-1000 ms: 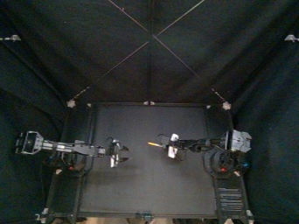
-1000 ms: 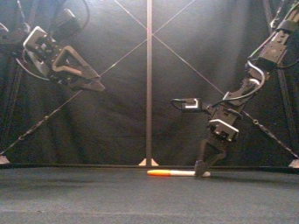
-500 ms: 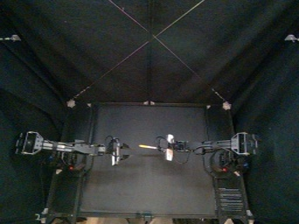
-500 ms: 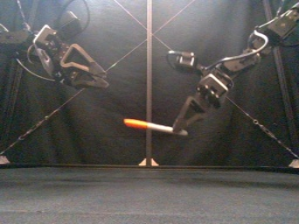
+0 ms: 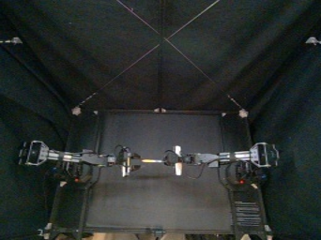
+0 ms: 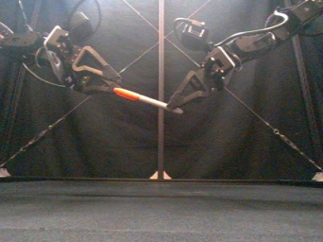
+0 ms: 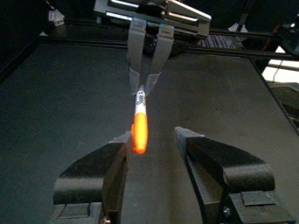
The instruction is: Uncap the pen
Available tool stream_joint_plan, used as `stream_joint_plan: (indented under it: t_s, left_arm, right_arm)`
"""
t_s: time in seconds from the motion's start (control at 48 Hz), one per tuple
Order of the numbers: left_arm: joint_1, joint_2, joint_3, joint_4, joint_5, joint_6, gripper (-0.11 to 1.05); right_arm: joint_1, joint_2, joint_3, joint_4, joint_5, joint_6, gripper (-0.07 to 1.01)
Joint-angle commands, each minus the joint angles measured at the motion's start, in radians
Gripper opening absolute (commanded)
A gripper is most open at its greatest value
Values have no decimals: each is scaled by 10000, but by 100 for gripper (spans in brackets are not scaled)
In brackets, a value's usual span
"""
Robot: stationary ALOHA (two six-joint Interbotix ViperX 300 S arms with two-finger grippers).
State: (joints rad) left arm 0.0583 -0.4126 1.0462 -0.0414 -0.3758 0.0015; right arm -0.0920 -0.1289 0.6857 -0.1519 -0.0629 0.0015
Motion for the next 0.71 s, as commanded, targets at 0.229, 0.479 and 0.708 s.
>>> stream_joint_plan:
  t_s: [0.229, 0.479, 0.708]
  left_arm:
    - [169, 629, -675, -92, -107, 15, 80]
    - [276, 782, -767, -92, -107, -15, 80]
    - [276, 798, -782, -92, -31, -15, 78]
  right_arm:
    - [92, -245, -368, -15, -61, 0, 45]
    - [92, -199, -368, -15, -61, 15, 45]
    - [92, -153, -368, -15, -61, 0, 45]
